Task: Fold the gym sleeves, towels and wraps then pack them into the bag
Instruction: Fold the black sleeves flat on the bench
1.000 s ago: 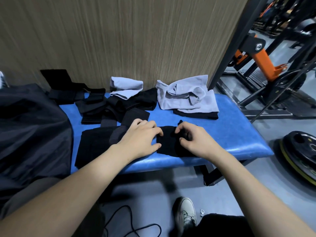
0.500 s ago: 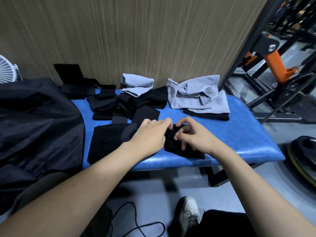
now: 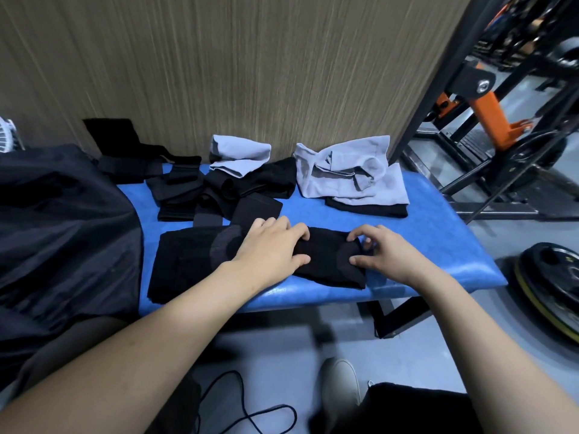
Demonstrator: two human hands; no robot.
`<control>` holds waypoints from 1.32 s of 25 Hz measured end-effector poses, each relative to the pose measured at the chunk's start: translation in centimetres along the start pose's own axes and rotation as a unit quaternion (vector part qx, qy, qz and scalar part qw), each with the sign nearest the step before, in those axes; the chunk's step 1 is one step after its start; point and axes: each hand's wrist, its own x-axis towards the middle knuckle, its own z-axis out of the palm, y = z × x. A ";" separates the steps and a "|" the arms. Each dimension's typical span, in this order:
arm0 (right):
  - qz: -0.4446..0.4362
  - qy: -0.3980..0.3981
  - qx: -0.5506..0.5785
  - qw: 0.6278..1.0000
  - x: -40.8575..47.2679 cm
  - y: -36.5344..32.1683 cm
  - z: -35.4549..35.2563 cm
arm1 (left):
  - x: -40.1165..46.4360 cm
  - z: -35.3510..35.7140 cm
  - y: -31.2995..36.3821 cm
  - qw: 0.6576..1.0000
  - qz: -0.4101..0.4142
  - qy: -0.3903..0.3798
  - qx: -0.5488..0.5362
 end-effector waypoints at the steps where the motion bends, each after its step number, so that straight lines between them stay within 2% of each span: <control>1: -0.002 0.007 0.011 1.000 0.0 -0.2 0.2 | 0.1 0.0 0.0 1.000 -0.005 -0.005 -0.013; 4: -0.003 0.011 0.101 0.995 -0.3 -1.1 0.5 | 0.3 -0.1 0.2 0.994 -0.028 -0.033 -0.105; 7: 0.011 0.029 0.193 0.981 -0.5 -1.3 0.5 | 0.4 -0.3 1.0 0.974 -0.060 -0.028 -0.215; 12: 0.027 -0.001 0.290 0.957 -1.2 -1.4 0.1 | 0.8 -0.6 1.3 0.956 -0.074 -0.049 -0.280; 17: 0.002 -0.054 0.322 0.945 -1.5 -0.8 -0.5 | 1.0 -0.7 1.2 0.946 -0.066 -0.059 -0.312; 20: 0.011 -0.046 0.337 0.940 -1.5 -0.9 -0.7 | 0.8 -1.1 1.2 0.929 -0.056 -0.050 -0.363; 24: 0.034 -0.055 0.411 0.909 -1.0 -0.4 -0.5 | 0.6 -1.6 1.0 0.913 -0.046 -0.030 -0.404; 29: 0.023 -0.079 0.316 0.945 -1.2 -0.4 -0.7 | 0.5 -1.7 0.8 0.917 -0.051 -0.034 -0.393; 33: 0.040 -0.071 0.349 0.934 -1.3 -0.8 -1.0 | 0.5 -1.9 0.9 0.919 -0.060 -0.025 -0.390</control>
